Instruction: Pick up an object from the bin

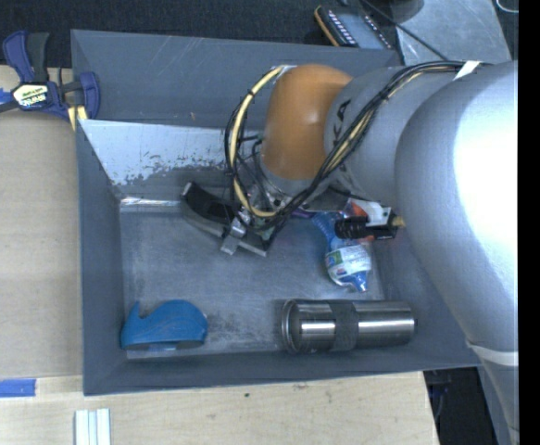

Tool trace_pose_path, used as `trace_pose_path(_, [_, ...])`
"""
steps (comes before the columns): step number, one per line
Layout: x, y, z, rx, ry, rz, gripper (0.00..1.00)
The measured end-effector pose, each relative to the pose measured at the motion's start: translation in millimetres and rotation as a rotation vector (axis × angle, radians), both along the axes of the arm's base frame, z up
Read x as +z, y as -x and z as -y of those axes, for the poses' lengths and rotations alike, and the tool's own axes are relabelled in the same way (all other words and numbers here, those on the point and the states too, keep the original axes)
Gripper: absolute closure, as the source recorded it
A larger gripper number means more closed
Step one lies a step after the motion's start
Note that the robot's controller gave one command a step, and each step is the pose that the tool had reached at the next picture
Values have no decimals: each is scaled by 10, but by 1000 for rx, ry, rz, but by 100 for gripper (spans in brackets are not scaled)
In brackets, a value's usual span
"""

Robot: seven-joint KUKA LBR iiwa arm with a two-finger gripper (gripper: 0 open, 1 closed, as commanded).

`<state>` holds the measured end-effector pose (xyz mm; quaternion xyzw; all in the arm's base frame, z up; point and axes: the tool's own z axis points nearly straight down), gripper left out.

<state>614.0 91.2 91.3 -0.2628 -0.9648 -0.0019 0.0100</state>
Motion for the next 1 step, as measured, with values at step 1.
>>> trace_pose_path(1, [225, -26, -1, 0, -2, 9, 100])
